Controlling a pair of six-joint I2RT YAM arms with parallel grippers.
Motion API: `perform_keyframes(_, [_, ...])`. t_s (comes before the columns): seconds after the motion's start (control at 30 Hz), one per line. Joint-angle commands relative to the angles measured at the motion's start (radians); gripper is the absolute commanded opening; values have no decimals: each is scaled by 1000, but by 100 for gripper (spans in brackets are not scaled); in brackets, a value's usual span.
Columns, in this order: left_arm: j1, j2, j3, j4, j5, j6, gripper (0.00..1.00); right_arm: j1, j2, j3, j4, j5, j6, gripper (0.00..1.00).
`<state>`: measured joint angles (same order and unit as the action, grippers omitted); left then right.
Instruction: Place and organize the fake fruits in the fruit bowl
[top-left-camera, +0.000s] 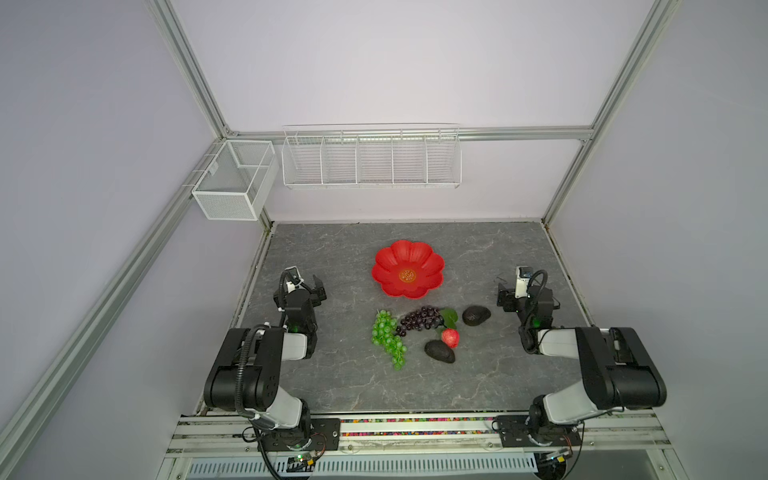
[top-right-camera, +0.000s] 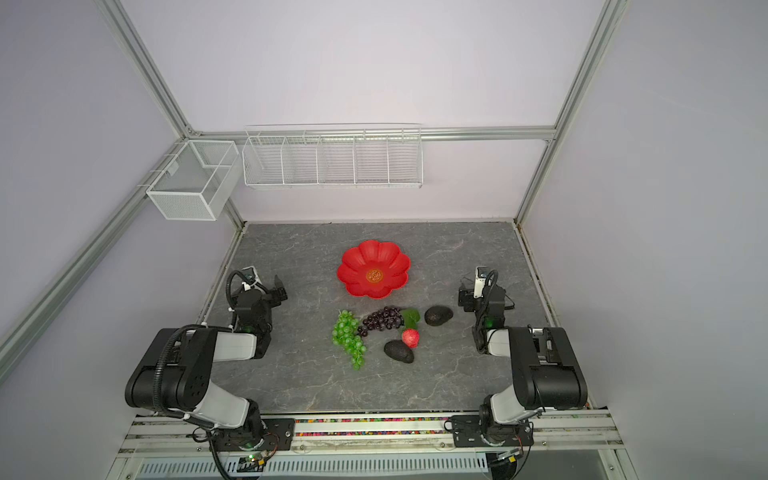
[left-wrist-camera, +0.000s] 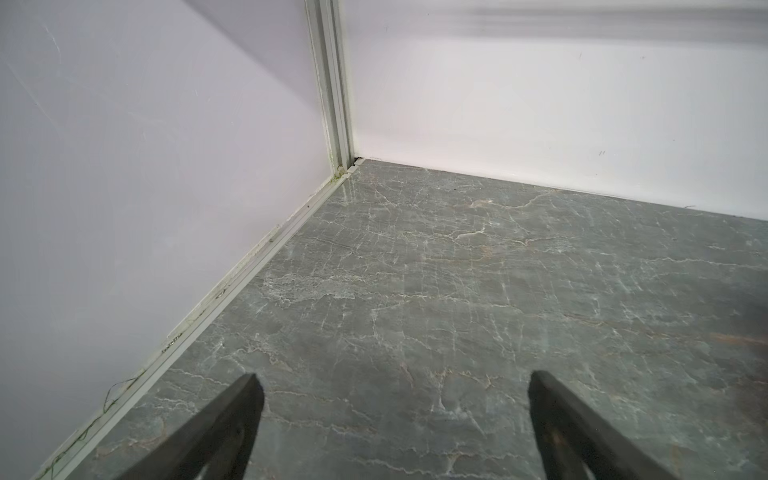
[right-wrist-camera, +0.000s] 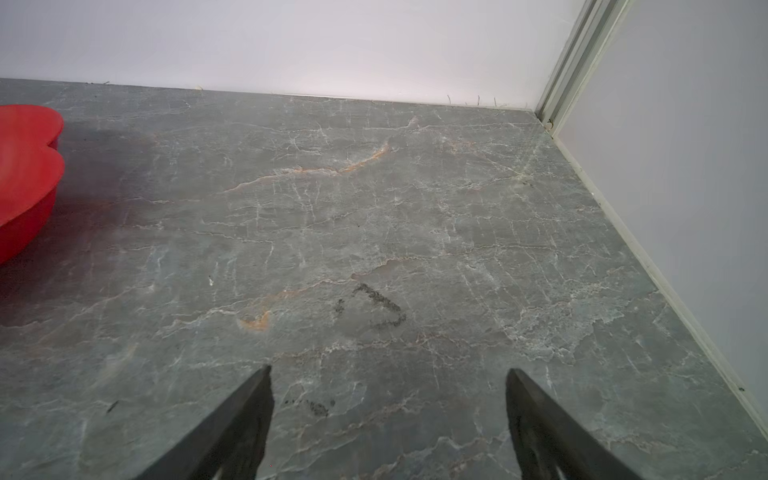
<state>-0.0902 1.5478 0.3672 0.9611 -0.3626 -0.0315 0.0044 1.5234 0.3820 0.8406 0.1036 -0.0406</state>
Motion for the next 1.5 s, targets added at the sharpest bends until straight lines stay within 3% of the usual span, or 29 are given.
perform_keyframes(0.0, [0,8,-7,21,-5,13,99,-4,7,15,9,-13,4,88])
perform_keyframes(0.73, [-4,4,-20,44,-27,15,99,-4,1,9,22,-9,6,89])
perform_keyframes(0.83, [-10,-57,-68,84,-46,12,99,-3,-120,-12,-48,51,25,88])
perform_keyframes(0.9, [-65,-151,-85,52,-181,30,100,15,-231,-68,-43,99,27,88])
perform_keyframes(0.97, [-105,-303,-89,-69,-210,46,99,54,-357,-91,-124,140,41,88])
perform_keyframes(1.03, [-151,-480,-5,-386,-239,12,100,92,-470,-27,-349,137,85,88])
perform_keyframes(1.13, [-160,-638,166,-877,-175,-210,100,192,-537,83,-576,114,122,88])
perform_keyframes(1.23, [-165,-660,252,-1117,25,-349,100,366,-549,164,-723,121,102,88])
perform_keyframes(1.33, [-192,-607,310,-1267,249,-426,99,497,-560,153,-729,76,81,88])
perform_keyframes(1.4, [-261,-580,342,-1364,287,-451,97,549,-575,115,-702,-36,69,88])
perform_keyframes(1.47, [-376,-577,365,-1460,215,-487,95,578,-603,41,-628,-114,78,88])
